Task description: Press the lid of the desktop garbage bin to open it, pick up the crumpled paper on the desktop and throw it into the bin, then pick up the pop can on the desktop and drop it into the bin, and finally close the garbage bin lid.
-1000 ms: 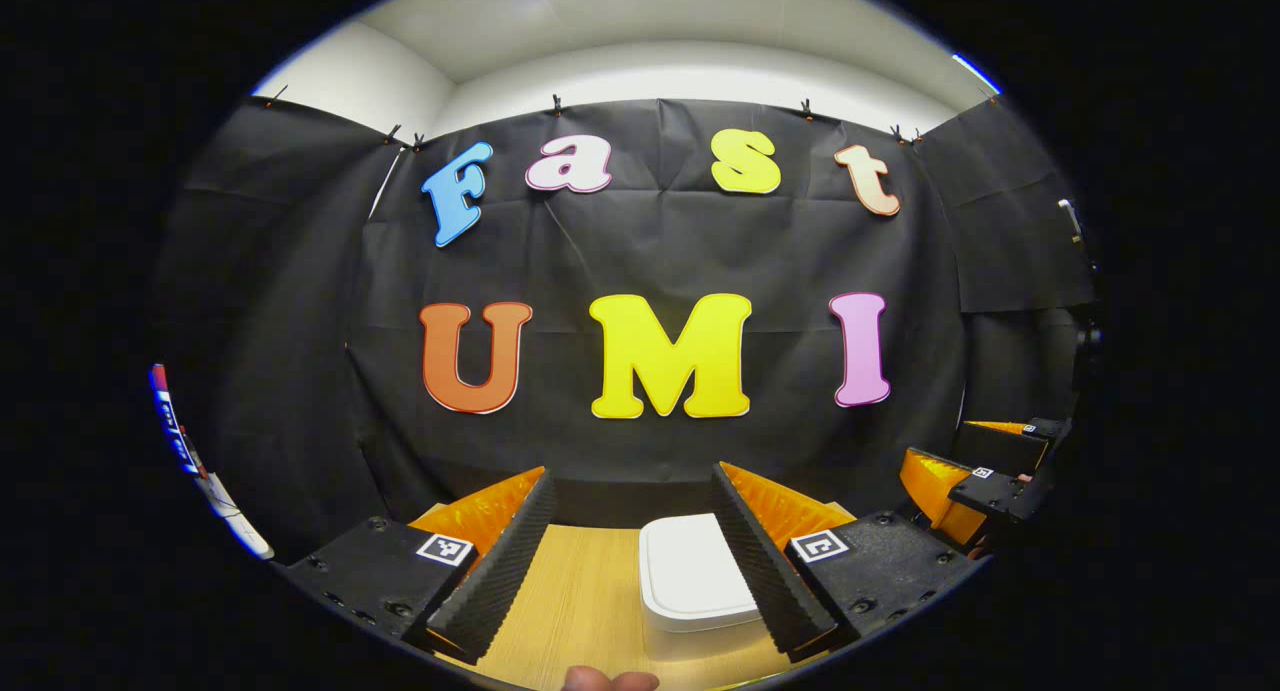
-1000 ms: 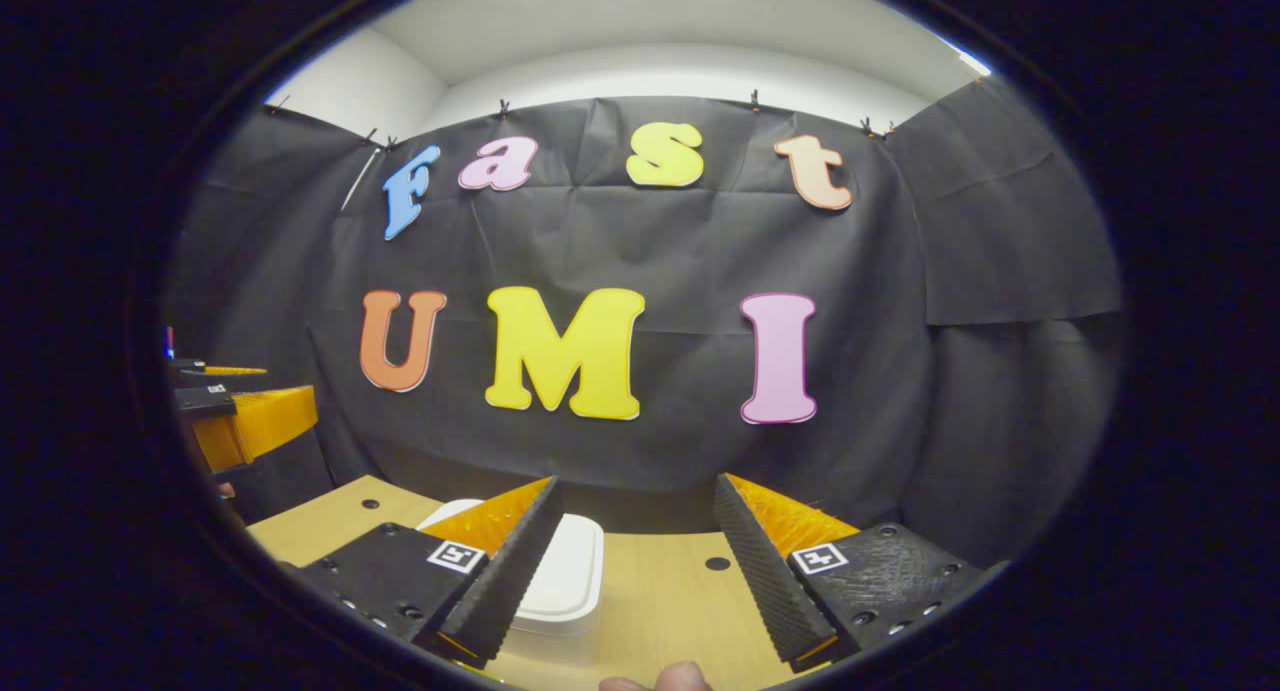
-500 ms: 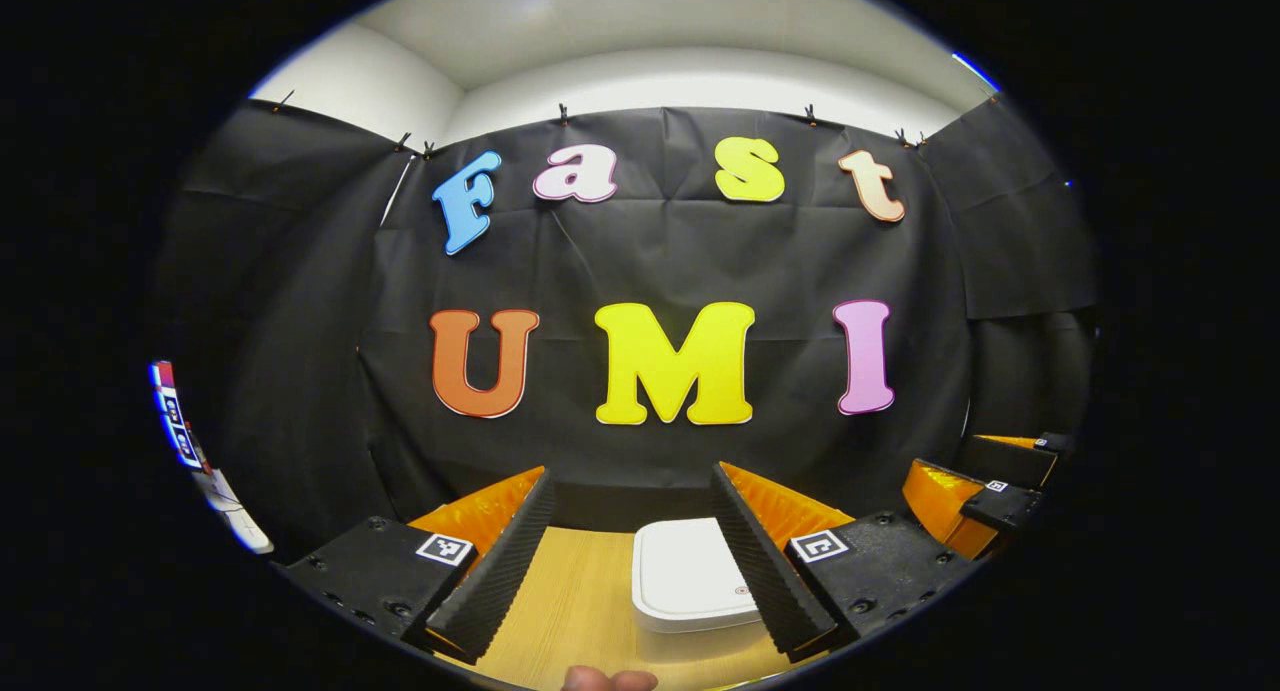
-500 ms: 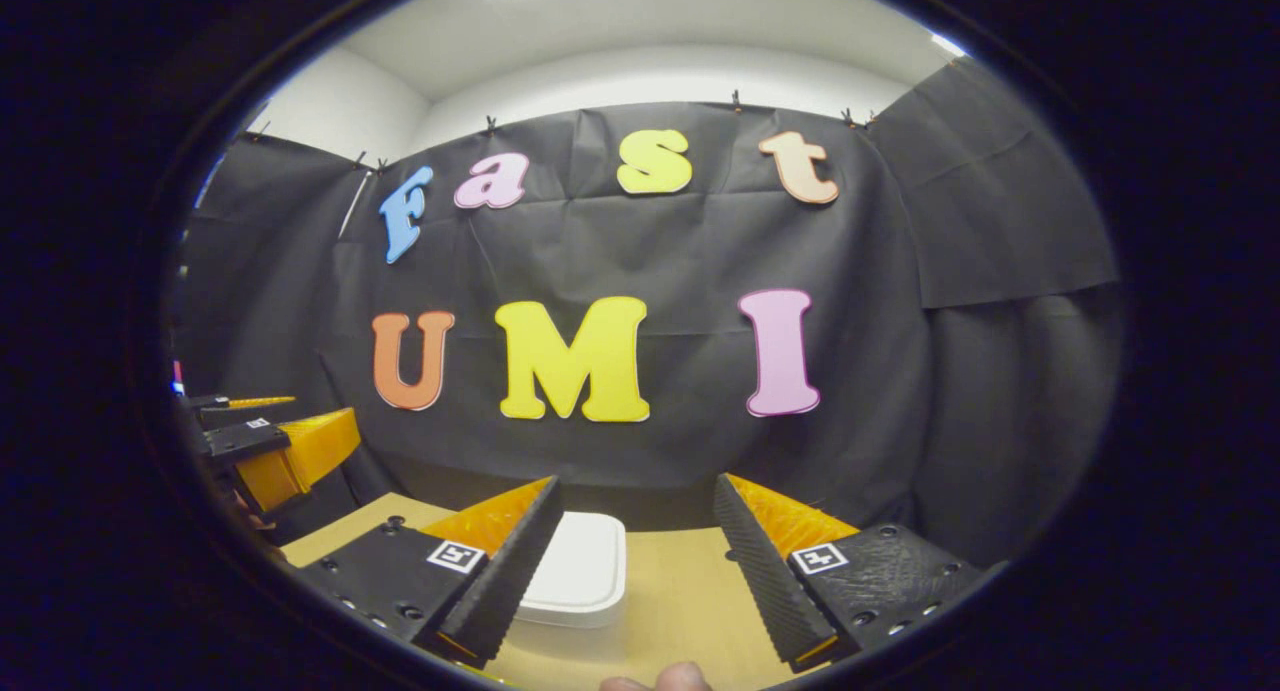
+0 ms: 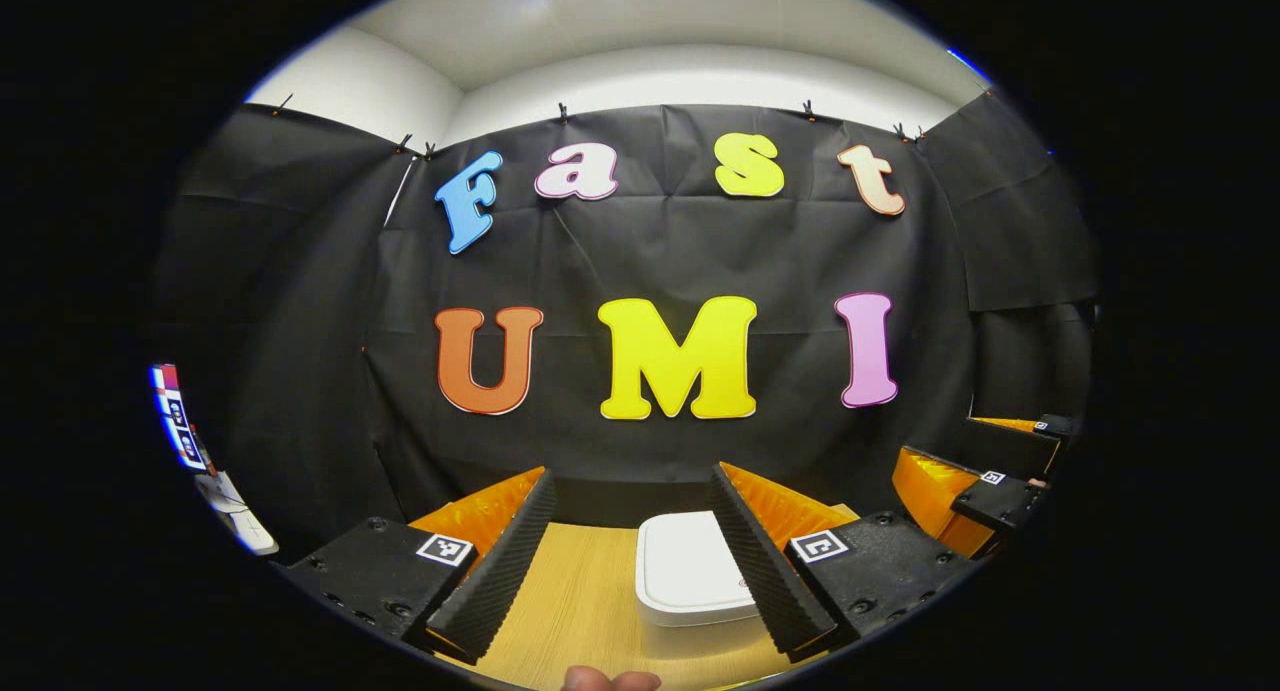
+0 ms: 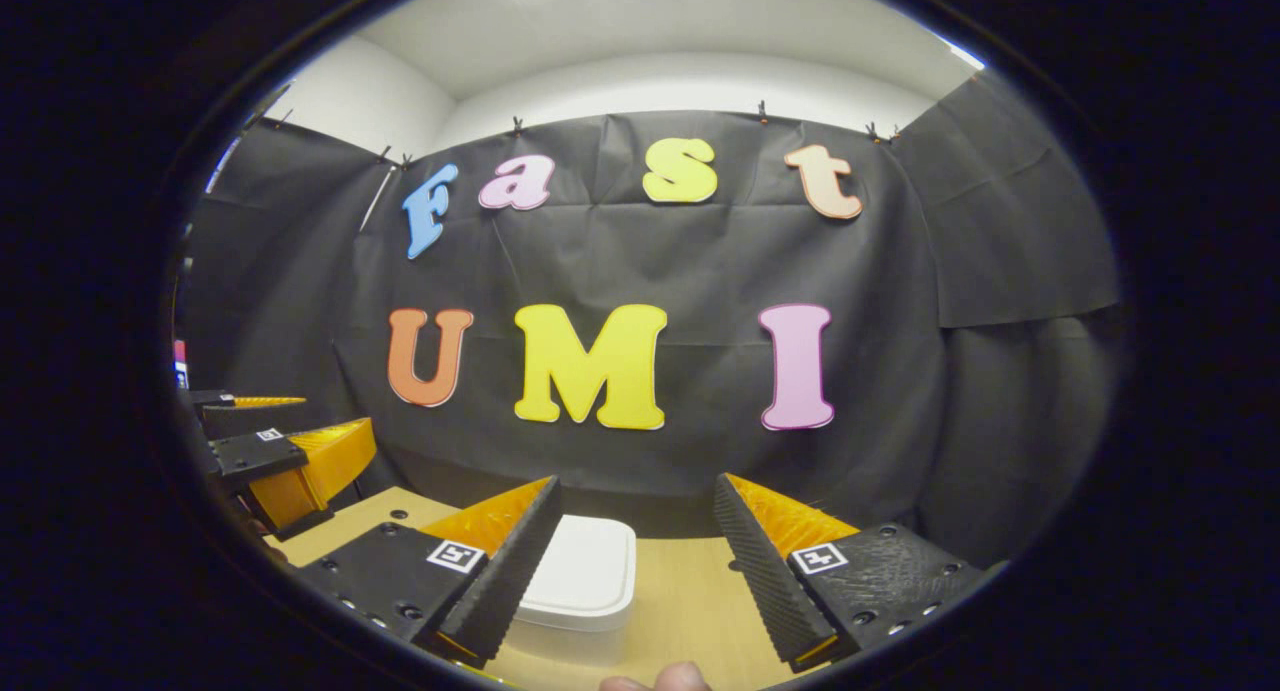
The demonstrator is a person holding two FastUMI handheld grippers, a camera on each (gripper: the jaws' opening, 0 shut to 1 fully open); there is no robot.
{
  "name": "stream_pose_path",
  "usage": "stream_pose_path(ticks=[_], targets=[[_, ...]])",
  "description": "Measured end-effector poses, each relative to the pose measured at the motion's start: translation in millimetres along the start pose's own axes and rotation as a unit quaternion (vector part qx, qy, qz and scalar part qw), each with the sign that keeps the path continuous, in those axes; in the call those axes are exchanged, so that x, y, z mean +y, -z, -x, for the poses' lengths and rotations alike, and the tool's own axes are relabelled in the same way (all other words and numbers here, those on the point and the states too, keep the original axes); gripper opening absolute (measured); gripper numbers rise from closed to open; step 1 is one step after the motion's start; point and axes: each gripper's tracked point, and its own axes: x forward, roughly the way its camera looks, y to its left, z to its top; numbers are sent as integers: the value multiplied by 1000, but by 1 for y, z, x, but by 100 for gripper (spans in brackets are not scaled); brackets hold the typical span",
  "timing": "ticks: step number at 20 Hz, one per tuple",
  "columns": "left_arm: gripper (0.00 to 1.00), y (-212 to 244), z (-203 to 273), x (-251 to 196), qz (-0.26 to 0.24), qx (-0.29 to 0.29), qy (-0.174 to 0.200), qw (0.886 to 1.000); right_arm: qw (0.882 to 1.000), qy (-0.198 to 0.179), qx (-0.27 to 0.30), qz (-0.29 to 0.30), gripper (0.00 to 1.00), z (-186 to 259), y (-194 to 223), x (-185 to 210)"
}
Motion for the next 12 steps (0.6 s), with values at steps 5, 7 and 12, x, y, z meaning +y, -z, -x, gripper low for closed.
stream_pose_path(ticks=[5,7,12], targets=[[99,2,1,0,2,4,-2,1000,1000,-4,5,-4,98,6,4,3],[99,3,2,-1,2,5,-1,1000,1000,-4,5,-4,95,6,4,4],[99,1,3,-3,-8,-1,1,1000,1000,-7,7,-6,95,6,7,4]])
